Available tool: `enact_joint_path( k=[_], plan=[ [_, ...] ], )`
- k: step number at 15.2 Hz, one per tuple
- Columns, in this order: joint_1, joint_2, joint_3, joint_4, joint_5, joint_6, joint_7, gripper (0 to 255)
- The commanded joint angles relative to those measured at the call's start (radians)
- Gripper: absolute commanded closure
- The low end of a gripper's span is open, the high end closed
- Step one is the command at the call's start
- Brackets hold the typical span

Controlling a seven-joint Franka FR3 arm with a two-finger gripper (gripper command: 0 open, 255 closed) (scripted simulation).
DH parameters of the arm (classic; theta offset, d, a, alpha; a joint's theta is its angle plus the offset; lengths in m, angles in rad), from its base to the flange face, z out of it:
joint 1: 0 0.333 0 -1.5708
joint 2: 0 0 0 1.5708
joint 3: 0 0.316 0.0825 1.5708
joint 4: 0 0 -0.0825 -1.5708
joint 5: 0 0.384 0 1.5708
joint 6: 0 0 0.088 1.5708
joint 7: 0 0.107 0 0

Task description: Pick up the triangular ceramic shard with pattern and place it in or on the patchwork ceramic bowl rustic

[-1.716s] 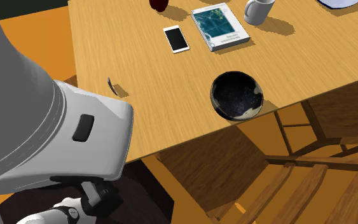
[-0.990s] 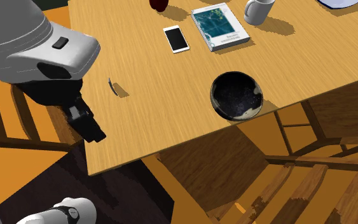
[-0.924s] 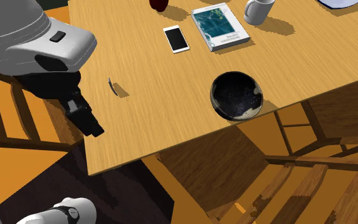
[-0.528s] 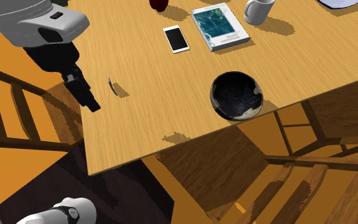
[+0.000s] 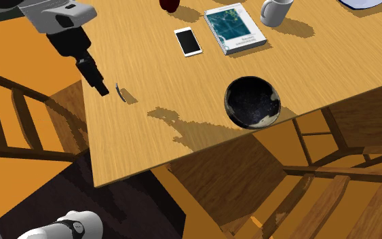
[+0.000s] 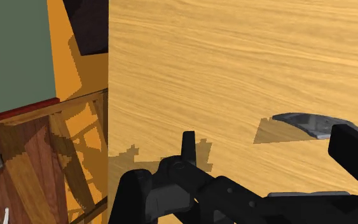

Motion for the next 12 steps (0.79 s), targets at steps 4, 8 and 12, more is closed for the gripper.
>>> enact_joint_path(
  k=[4,8,12],
  plan=[
    [0.053,0.270,0.060,0.182,-0.164,-0.053,0.230,0],
    [0.110,0.403,0.050,0.275,-0.242,-0.085,0.322,0],
    [0.097,0.397,0.044,0.219,-0.248,-0.032,0.325,0]
  ],
)
